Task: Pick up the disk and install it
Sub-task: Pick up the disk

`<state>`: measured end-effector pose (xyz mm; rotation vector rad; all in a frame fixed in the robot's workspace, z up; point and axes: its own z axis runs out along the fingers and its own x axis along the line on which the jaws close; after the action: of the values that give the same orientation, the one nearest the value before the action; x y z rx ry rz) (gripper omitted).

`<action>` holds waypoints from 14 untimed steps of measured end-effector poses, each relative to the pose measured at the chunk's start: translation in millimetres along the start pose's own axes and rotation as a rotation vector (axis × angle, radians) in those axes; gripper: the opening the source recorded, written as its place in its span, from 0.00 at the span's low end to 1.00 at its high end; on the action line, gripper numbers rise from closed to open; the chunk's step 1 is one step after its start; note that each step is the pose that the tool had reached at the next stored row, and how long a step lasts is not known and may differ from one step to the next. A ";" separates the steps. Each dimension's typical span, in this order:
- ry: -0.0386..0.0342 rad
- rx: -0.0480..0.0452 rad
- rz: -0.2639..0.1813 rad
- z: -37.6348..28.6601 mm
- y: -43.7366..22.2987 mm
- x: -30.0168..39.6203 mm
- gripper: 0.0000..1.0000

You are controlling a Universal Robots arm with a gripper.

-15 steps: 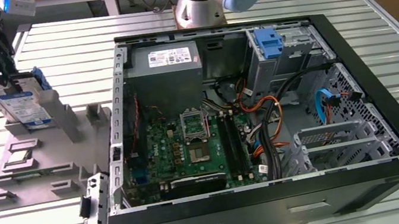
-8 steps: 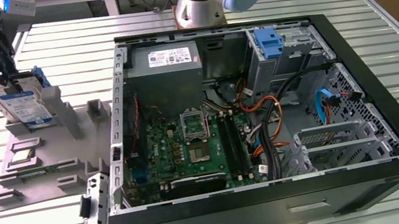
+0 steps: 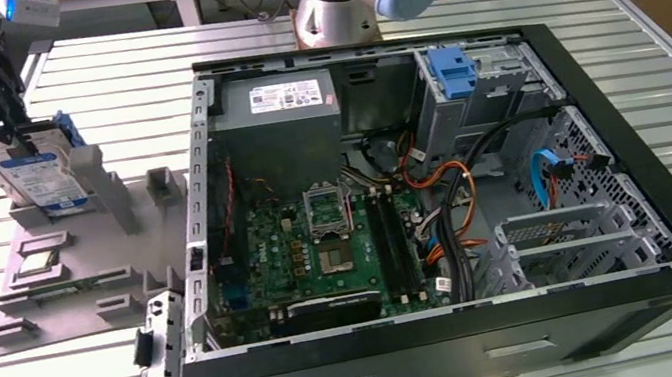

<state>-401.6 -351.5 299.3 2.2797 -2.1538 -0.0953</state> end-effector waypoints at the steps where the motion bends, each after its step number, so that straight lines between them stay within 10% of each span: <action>1: -0.0001 0.0001 0.000 0.0 0.0 0.0 0.35; 14: -0.0029 0.0027 0.065 0.4 0.0 0.0 0.35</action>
<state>-401.6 -351.6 299.0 2.2100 -2.2280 -0.0955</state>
